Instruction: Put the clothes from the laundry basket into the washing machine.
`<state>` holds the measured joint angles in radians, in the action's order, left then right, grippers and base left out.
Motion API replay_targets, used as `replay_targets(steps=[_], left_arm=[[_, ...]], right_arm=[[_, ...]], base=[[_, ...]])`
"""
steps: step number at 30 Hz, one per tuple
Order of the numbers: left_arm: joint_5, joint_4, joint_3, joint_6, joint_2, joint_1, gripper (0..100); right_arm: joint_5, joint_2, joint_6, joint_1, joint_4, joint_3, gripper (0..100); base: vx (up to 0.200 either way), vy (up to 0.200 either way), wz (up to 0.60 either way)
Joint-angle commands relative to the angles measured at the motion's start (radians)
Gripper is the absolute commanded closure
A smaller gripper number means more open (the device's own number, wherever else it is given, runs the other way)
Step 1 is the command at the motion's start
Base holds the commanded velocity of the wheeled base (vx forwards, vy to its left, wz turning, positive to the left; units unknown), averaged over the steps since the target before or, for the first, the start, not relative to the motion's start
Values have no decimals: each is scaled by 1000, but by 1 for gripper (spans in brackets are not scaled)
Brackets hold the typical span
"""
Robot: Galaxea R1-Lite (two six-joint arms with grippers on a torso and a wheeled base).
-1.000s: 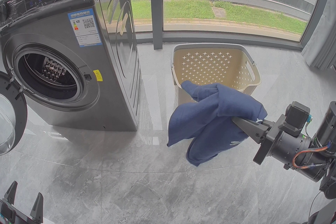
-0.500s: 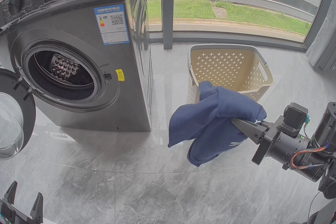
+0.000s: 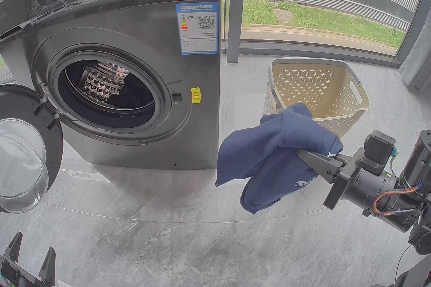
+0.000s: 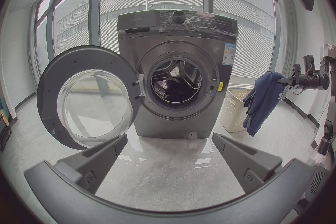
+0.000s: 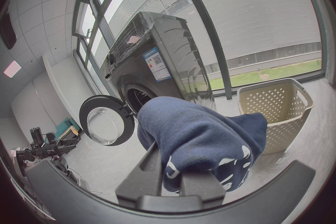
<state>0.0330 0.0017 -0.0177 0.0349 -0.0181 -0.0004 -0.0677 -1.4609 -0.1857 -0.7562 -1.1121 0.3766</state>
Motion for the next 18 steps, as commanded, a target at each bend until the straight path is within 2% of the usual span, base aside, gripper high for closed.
replay_targets(steps=[1,12,17,18], left_arm=[[1,1,15,0,10,-1,0],[1,0,15,0,10,0,0],[1,1,15,0,10,0,0],[1,1,15,0,10,0,0]], right_arm=[[0,1,2,1,0,-1,100],[-3,-1,0,8,-2,10,100],[-6,-1,0,37,-2,25,100],[-8,-1,0,38,-2,27,100]], base=[[0,200,0],[0,200,0],[0,200,0],[0,0,0]])
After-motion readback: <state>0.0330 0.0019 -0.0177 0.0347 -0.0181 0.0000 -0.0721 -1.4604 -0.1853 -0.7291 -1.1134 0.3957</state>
